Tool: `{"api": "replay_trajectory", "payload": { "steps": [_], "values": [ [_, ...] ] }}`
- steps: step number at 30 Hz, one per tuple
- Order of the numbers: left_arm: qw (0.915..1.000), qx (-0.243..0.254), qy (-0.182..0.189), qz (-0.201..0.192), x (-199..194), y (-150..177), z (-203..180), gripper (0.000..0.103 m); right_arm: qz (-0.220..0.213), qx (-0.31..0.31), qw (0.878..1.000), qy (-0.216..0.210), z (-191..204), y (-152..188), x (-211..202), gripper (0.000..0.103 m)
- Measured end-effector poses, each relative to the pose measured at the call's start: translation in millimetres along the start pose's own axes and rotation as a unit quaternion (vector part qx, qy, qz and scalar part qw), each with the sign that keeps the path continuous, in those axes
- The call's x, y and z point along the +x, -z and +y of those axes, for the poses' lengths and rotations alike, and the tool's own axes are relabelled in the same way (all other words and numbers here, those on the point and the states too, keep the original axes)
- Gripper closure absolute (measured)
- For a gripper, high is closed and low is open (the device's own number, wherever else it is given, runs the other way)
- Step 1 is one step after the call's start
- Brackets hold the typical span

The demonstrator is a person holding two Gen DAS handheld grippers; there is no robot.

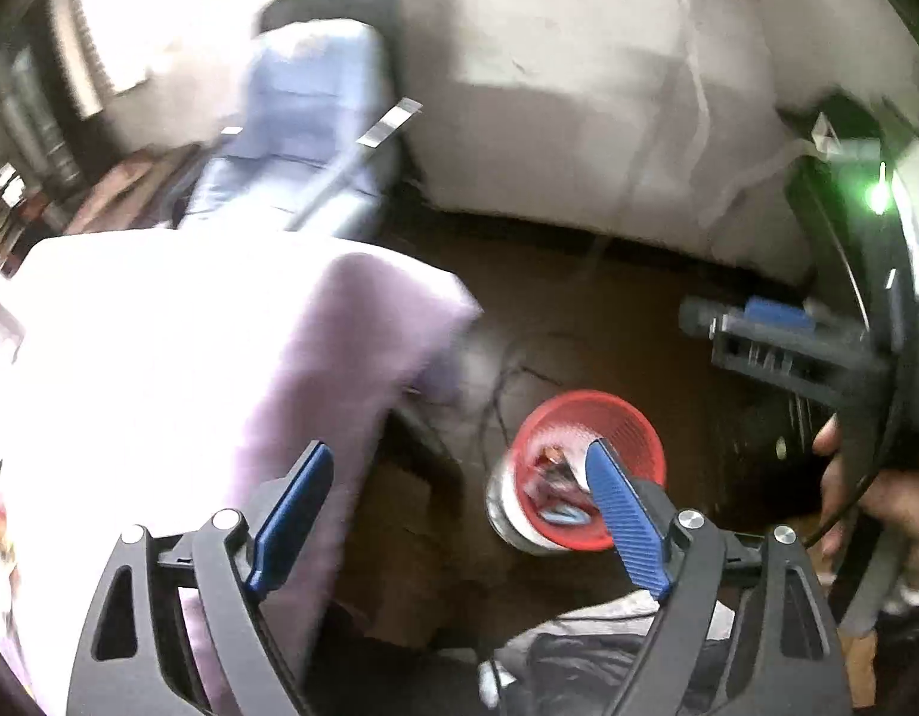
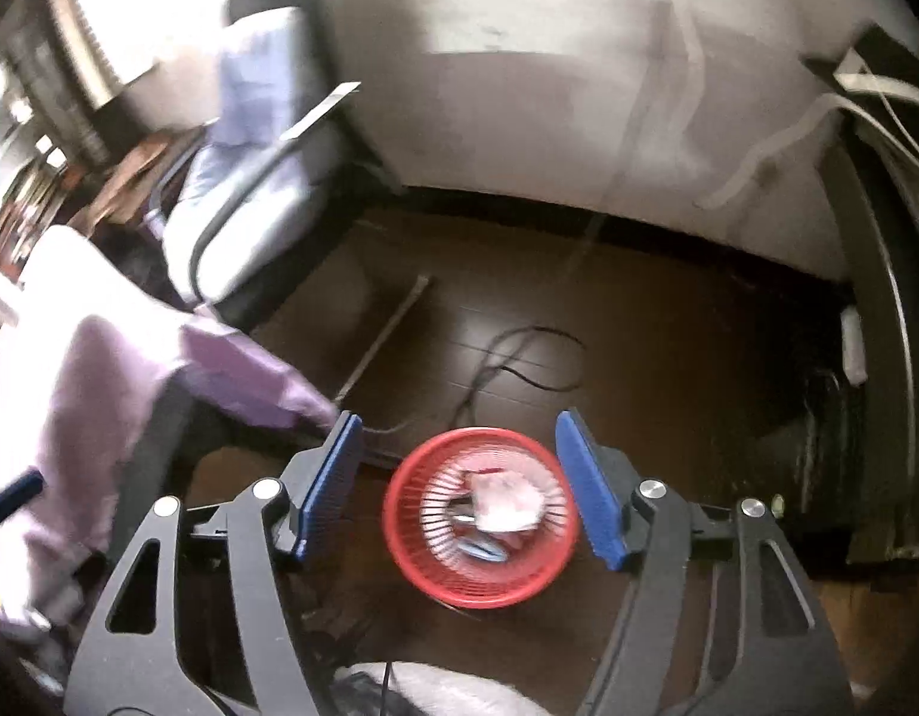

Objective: Collect trash
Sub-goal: 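Move both tools back over the table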

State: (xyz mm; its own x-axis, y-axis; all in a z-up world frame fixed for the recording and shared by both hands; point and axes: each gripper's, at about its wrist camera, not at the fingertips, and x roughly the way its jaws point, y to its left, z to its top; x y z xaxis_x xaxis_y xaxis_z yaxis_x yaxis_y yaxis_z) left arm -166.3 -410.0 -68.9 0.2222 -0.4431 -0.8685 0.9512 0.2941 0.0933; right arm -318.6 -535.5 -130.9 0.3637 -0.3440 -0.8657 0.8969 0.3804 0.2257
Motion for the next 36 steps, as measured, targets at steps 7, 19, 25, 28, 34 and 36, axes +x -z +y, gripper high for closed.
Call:
{"api": "replay_trajectory", "payload": {
  "steps": [7,19,25,28,34,36],
  "values": [
    [0.9939,-0.07,-0.076,-0.04,-54.8,24.5,82.2,0.016,0.008,-0.082,0.995,-0.063,94.7,9.6,-6.6,0.035],
    [0.9727,-0.196,-0.119,-0.037,-101.3,86.1,193.6,0.016,0.006,-0.201,0.972,-0.118,226.9,35.4,-36.0,0.034],
    [0.9627,-0.245,-0.11,-0.035,-116.6,110.1,229.7,0.015,0.002,-0.232,0.964,-0.133,261.7,45.9,-47.8,0.032],
    [0.9595,-0.254,-0.117,-0.034,-118.7,118.8,236.7,0.014,0.004,-0.243,0.96,-0.137,272.9,50.5,-50.6,0.031],
    [0.9599,-0.255,-0.113,-0.026,-114.1,128.4,236.0,0.014,0.006,-0.255,0.957,-0.14,274.9,61.3,-53.4,0.031],
    [0.9601,-0.254,-0.113,-0.027,-114.7,128.8,234.4,0.014,0.004,-0.256,0.956,-0.139,276.1,61.5,-53.9,0.031]
  ]
}}
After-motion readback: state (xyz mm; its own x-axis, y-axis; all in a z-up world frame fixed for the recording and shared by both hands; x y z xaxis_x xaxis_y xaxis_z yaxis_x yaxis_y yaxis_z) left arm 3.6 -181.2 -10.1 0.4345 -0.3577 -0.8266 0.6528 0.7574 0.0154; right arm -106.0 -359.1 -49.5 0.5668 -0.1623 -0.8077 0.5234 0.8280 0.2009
